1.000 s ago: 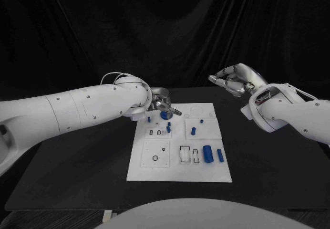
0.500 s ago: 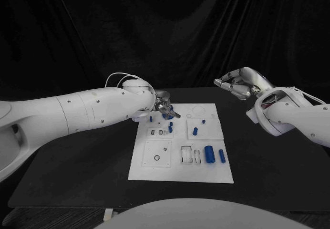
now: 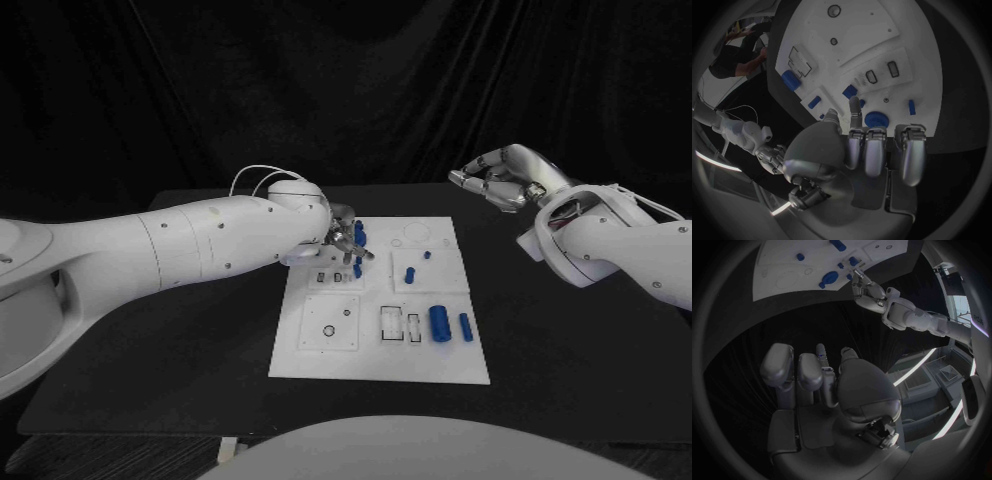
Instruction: Assemble the parts on the task board
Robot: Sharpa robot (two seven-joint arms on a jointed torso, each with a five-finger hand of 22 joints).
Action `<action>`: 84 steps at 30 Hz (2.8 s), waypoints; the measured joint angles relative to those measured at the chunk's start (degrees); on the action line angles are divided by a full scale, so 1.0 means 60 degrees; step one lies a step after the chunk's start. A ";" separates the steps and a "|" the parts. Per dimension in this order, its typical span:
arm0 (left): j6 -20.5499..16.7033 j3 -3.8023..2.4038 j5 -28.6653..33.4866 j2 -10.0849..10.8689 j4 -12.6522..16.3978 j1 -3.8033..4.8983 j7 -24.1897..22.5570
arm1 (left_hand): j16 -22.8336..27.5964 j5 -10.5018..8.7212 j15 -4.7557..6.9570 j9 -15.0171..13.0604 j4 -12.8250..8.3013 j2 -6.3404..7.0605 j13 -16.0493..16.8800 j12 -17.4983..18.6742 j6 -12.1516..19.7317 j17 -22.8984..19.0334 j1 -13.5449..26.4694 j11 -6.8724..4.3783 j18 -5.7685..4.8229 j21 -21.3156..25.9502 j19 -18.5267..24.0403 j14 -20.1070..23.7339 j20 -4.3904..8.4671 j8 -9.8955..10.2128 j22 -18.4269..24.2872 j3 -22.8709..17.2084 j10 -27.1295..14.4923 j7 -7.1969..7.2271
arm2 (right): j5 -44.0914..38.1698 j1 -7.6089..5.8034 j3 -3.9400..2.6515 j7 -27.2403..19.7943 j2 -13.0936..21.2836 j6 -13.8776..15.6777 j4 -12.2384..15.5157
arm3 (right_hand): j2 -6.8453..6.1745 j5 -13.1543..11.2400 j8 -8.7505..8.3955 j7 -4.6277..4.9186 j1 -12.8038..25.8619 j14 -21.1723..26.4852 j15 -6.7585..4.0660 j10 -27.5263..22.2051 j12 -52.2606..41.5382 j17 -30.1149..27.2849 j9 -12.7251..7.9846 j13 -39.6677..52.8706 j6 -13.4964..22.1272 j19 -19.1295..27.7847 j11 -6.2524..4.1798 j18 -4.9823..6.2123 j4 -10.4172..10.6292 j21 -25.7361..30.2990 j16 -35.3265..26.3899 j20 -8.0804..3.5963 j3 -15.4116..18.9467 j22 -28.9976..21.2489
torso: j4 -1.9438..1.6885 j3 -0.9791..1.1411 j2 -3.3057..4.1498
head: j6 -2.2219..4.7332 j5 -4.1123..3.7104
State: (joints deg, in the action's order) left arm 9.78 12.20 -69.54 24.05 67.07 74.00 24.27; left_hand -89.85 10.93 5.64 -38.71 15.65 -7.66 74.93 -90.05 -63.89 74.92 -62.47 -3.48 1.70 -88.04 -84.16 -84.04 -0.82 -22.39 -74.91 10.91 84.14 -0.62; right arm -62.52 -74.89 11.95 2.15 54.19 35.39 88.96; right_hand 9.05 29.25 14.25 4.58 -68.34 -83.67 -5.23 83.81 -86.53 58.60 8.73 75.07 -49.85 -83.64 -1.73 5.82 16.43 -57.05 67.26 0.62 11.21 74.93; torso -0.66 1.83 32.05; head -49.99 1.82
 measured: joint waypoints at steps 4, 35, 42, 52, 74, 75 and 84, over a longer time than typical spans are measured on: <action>0.0037 0.0000 -0.0015 -0.0044 -0.0032 -0.0051 0.0060 | 0.0000 0.0000 0.0000 0.0013 -0.0001 0.0000 0.0000 0.0000 -0.0035 0.0000 0.0000 0.0000 0.0000 0.0011 0.0000 0.0000 0.0000 0.0036 0.0000 -0.0022 0.0000 -0.0034 | 0.0000 0.0012 0.0000 0.0010 -0.0006 -0.0036 -0.0005 | 0.0000 0.0000 0.0000 0.0000 0.0001 0.0001 0.0000 0.0000 0.0000 -0.0001 0.0000 0.0000 0.0000 0.0000 0.0001 0.0000 0.0000 0.0000 0.0000 0.0000 0.0000 0.0000 | 0.0004 0.0002 -0.0004 | 0.0000 -0.0012; 0.0214 -0.0002 -0.0048 -0.0306 -0.0403 -0.0284 0.0138 | 0.0000 0.0038 -0.0073 0.0174 -0.0159 0.0000 0.0000 0.0001 -0.0102 -0.0002 0.0000 0.0104 0.0000 0.0086 0.0037 -0.0001 -0.0037 0.0616 -0.0006 -0.0311 -0.0036 -0.0034 | 0.0002 0.0104 0.0000 0.0063 -0.0058 -0.0181 -0.0135 | 0.0001 0.0042 0.0000 -0.0033 -0.0073 0.0002 0.0033 0.0014 0.0009 0.0070 0.0002 0.0000 -0.0033 0.0000 0.0048 0.0000 0.0000 0.0001 0.0086 0.0000 0.0000 -0.0003 | 0.0038 0.0008 -0.0022 | 0.0000 -0.0076; 0.0230 -0.0002 -0.0050 -0.0376 -0.0426 -0.0304 0.0138 | 0.0000 0.0038 -0.0073 0.0184 -0.0226 -0.0030 0.0000 0.0001 -0.0135 -0.0002 -0.0031 0.0104 0.0000 0.0086 0.0036 -0.0001 -0.0038 0.0700 -0.0005 -0.0378 -0.0036 -0.0068 | 0.0002 0.0136 0.0000 0.0065 -0.0056 -0.0200 -0.0135 | 0.0002 0.0041 0.0000 -0.0033 -0.0074 0.0003 0.0035 0.0013 0.0009 0.0094 0.0002 0.0000 -0.0034 0.0000 0.0049 0.0000 0.0000 -0.0058 0.0085 0.0000 0.0000 -0.0003 | 0.0045 0.0008 -0.0022 | 0.0000 -0.0079; 0.0340 -0.0003 -0.0052 -0.0433 -0.0546 -0.0328 0.0155 | 0.0000 0.0074 -0.0073 0.0189 -0.0287 -0.0038 0.0000 0.0001 -0.0135 -0.0002 -0.0039 0.0104 0.0000 0.0086 0.0028 -0.0001 -0.0046 0.0757 -0.0004 -0.0439 -0.0036 -0.0068 | 0.0035 0.0149 0.0000 0.0067 -0.0054 -0.0211 -0.0131 | 0.0013 0.0041 0.0000 -0.0022 -0.0085 -0.0018 0.0014 0.0013 0.0007 0.0097 0.0003 0.0000 -0.0045 0.0000 0.0049 -0.0001 0.0000 -0.0058 0.0109 0.0000 0.0000 -0.0004 | 0.0053 0.0010 -0.0029 | 0.0000 -0.0091; 0.0562 -0.0003 -0.0055 -0.0484 -0.0681 -0.0400 0.0184 | 0.0000 0.0555 -0.0073 0.0227 -0.0727 0.0029 0.0000 0.0001 -0.0225 0.0005 -0.0358 0.0104 0.0000 0.0158 0.0016 -0.0001 -0.0059 0.1209 -0.0002 -0.1037 -0.0036 -0.0091 | 0.0216 0.0165 0.0000 0.0073 -0.0083 -0.0259 -0.0122 | -0.0026 0.0077 0.0000 0.0002 -0.0119 -0.0027 0.0023 0.0012 0.0018 0.0109 -0.0007 0.0000 -0.0069 0.0000 0.0051 0.0000 0.0000 -0.0057 0.0123 0.0000 0.0000 0.0003 | 0.0062 0.0010 -0.0029 | 0.0000 0.0023; 0.0564 -0.0003 -0.0055 -0.0489 -0.0686 -0.0403 0.0182 | 0.0000 0.0601 -0.0073 0.0227 -0.0742 0.0029 0.0000 0.0001 -0.0237 0.0006 -0.0358 0.0104 0.0001 0.0158 0.0016 -0.0001 -0.0058 0.1222 -0.0002 -0.1052 -0.0036 -0.0104 | 0.0218 0.0165 0.0000 0.0074 -0.0083 -0.0261 -0.0122 | -0.0026 0.0076 0.0000 0.0002 -0.0119 -0.0028 0.0023 0.0012 0.0018 0.0109 -0.0007 0.0000 -0.0069 0.0000 0.0051 0.0000 0.0000 -0.0057 0.0123 0.0000 0.0000 0.0003 | 0.0062 0.0010 -0.0029 | 0.0000 0.0024; 0.0567 -0.0003 -0.0057 -0.0483 -0.0693 -0.0420 0.0128 | 0.0000 0.0795 -0.0073 0.0227 -0.0832 0.0070 0.0000 0.0001 -0.0237 0.0004 -0.0398 0.0104 0.0001 0.0158 0.0016 -0.0001 -0.0058 0.1354 -0.0001 -0.1221 -0.0036 -0.0104 | 0.0234 0.0167 0.0000 0.0089 -0.0066 -0.0298 -0.0111 | -0.0049 0.0076 0.0000 0.0002 -0.0177 -0.0034 0.0031 0.0012 0.0018 0.0108 -0.0006 0.0000 -0.0069 -0.0034 0.0052 0.0000 -0.0027 -0.0057 0.0122 0.0034 -0.0028 0.0002 | 0.0062 0.0010 -0.0030 | 0.0000 0.0009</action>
State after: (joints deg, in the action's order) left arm 13.18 12.18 -69.88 21.15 62.91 71.48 25.03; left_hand -89.85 15.70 5.21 -37.35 10.65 -7.24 74.93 -90.04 -65.31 74.94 -64.86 -2.85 1.70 -87.09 -84.07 -84.05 -1.17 -14.26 -74.92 3.59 83.92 -1.24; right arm -61.12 -73.89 11.95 2.68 53.79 33.60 88.29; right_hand 8.76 29.70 14.25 4.60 -69.40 -83.88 -5.04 83.88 -86.43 59.25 8.69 75.07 -50.26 -83.85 -1.43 5.82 16.26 -57.40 67.99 0.82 11.04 74.94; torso -0.29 1.89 31.87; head -49.99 1.88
